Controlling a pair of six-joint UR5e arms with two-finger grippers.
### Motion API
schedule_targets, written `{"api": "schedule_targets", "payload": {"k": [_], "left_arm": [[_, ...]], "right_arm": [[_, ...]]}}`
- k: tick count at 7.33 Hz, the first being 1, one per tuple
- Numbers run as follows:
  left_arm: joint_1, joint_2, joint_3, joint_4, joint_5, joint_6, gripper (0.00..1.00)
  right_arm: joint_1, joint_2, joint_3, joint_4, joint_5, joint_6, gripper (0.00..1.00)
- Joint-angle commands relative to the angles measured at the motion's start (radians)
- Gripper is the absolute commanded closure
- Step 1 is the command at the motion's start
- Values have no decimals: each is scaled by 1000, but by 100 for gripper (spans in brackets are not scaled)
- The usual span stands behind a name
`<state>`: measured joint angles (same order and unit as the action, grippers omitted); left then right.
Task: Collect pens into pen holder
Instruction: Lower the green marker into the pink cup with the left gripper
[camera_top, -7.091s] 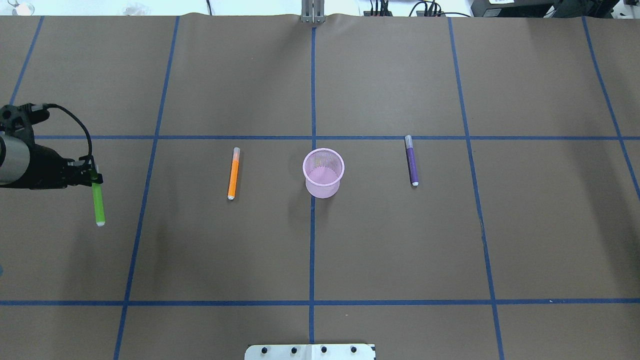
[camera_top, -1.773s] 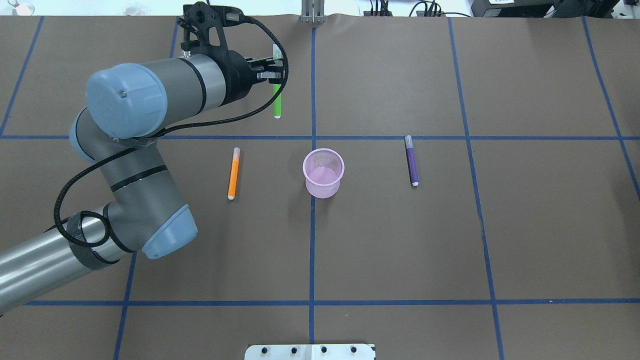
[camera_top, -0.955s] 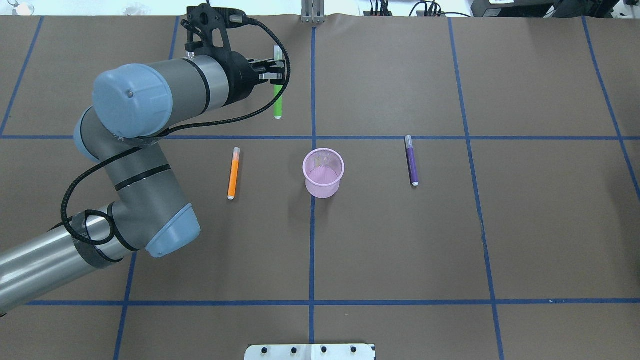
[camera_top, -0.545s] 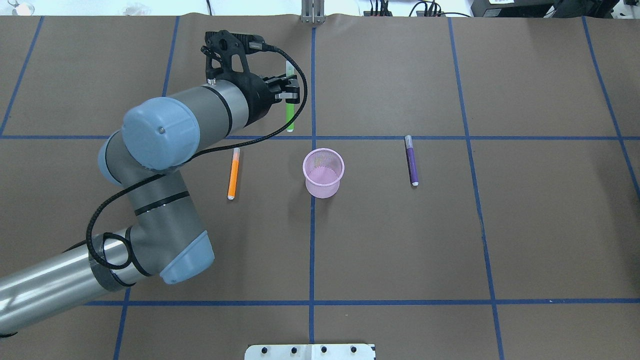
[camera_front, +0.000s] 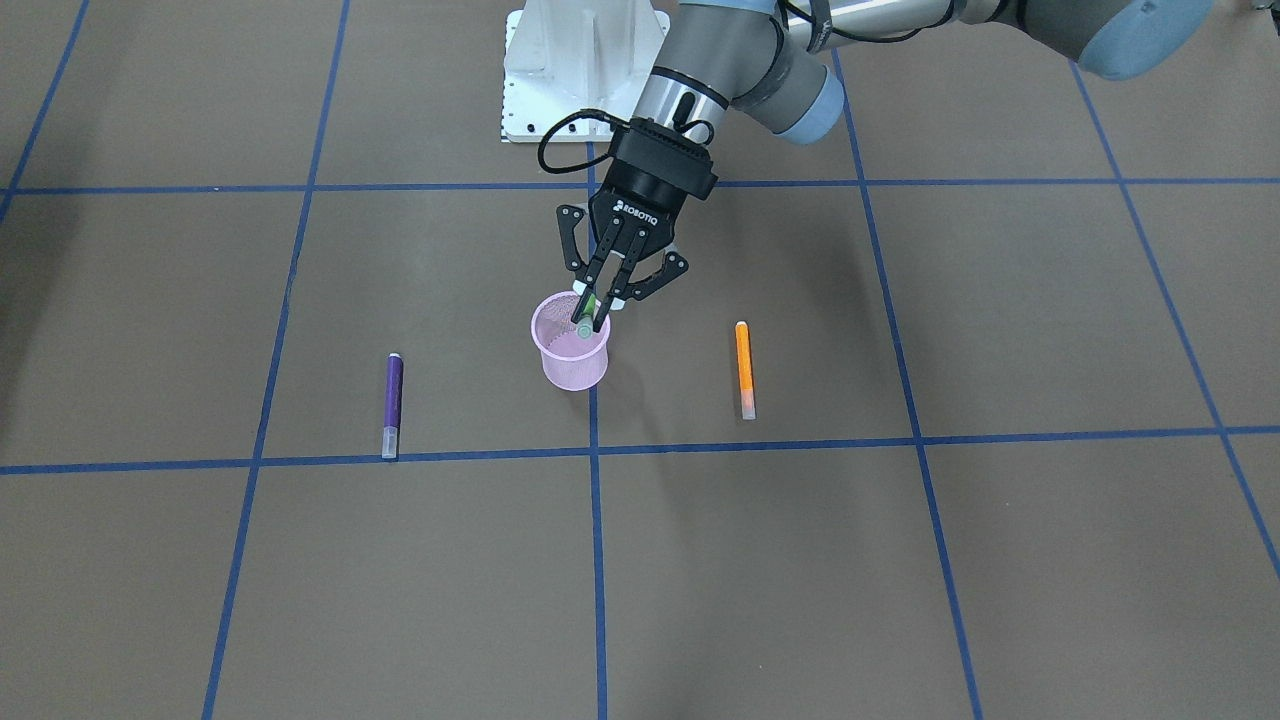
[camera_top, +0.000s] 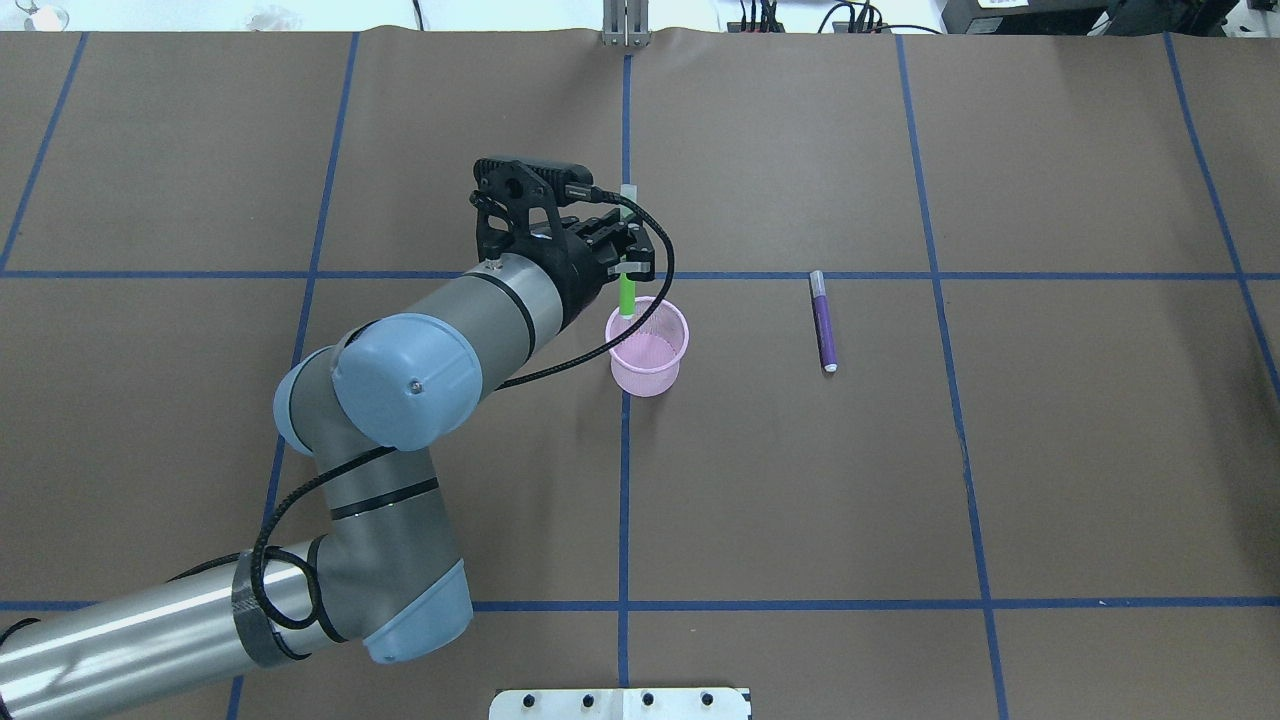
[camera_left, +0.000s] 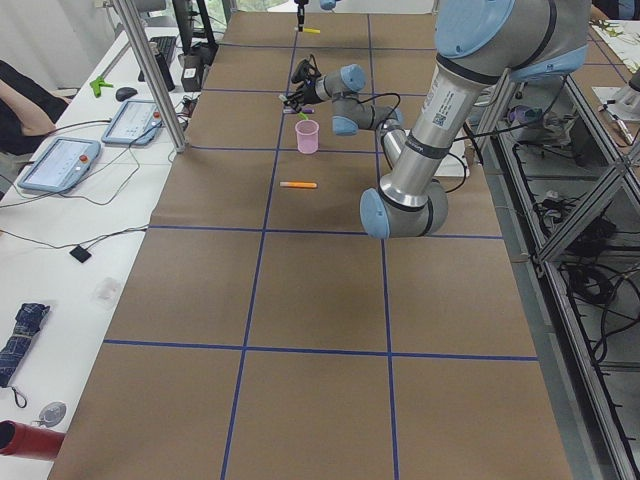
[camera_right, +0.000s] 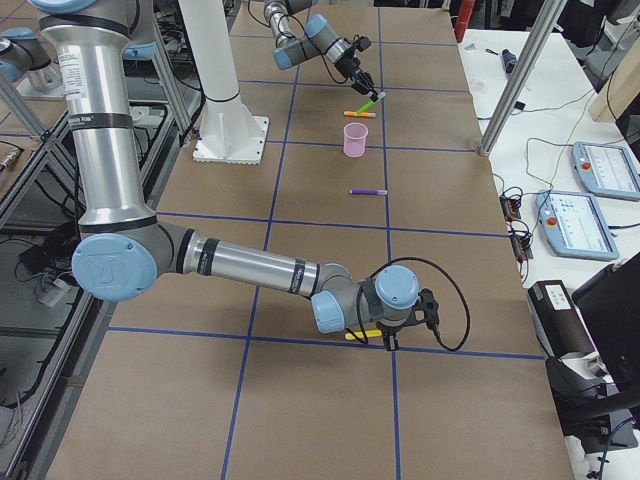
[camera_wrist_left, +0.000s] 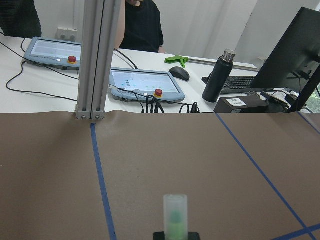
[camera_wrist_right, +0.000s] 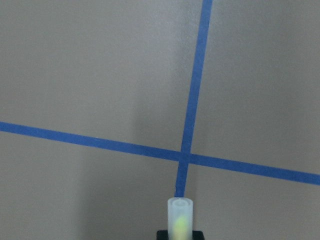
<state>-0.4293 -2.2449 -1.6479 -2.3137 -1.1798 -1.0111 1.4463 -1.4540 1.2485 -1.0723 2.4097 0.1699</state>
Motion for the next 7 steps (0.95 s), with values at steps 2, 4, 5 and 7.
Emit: {"api": "schedule_targets", "payload": {"k": [2,4,5,7], "left_arm": [[14,-24,105,-92,25,-1,100],[39,-22,121,-93,31,0,100],[47,-22,129,-93,38,-1,100],[50,-24,143,-93,39,0,100]], "right_arm": [[0,12,29,-2,3,33,100],[0,14,35,-2,2,34,100],[0,14,35,-2,2,34,100],[0,15,38,-2,2,34,100]]}}
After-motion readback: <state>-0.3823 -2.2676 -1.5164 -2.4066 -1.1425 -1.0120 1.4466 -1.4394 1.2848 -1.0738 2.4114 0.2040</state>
